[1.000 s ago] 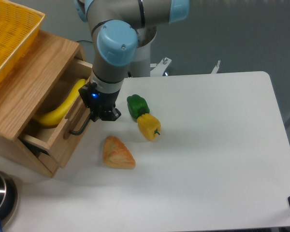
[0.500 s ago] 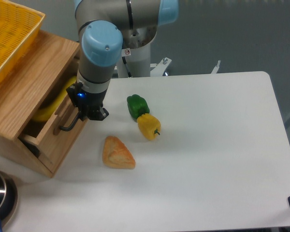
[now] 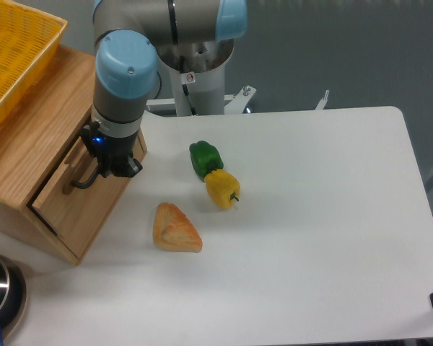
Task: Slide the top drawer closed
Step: 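Push the drawer front with the gripper into the wooden cabinet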
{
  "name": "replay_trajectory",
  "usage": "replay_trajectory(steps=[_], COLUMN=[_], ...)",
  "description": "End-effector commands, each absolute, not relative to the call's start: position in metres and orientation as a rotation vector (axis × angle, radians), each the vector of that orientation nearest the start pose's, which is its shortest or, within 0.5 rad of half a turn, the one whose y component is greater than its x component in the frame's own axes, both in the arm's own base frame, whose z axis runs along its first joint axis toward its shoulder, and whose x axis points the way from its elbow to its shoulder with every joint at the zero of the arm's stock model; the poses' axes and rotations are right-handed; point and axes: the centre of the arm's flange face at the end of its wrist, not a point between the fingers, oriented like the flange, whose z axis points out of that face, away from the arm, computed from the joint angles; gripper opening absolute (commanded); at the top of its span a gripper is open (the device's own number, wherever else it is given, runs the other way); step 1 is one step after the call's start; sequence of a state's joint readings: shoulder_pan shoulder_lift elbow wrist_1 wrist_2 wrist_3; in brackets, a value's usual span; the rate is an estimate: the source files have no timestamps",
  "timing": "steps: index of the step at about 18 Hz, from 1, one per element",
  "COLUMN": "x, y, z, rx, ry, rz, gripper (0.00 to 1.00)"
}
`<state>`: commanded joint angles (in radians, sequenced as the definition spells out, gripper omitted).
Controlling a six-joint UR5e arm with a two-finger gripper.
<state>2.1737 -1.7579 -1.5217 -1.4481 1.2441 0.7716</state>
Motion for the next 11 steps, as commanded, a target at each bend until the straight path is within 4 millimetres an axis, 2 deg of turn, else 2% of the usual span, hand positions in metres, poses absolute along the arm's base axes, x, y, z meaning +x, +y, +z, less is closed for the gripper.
replay_trajectory(steps=[2,11], x=[-0.1755,-0.1742], y=[0.5632,0.5642], z=[0.4295,0.4288], rx=[-2.911,-2.915], ry=[0.265,0.252], rz=[-0.389,-0.39], gripper=[0.0,0.0])
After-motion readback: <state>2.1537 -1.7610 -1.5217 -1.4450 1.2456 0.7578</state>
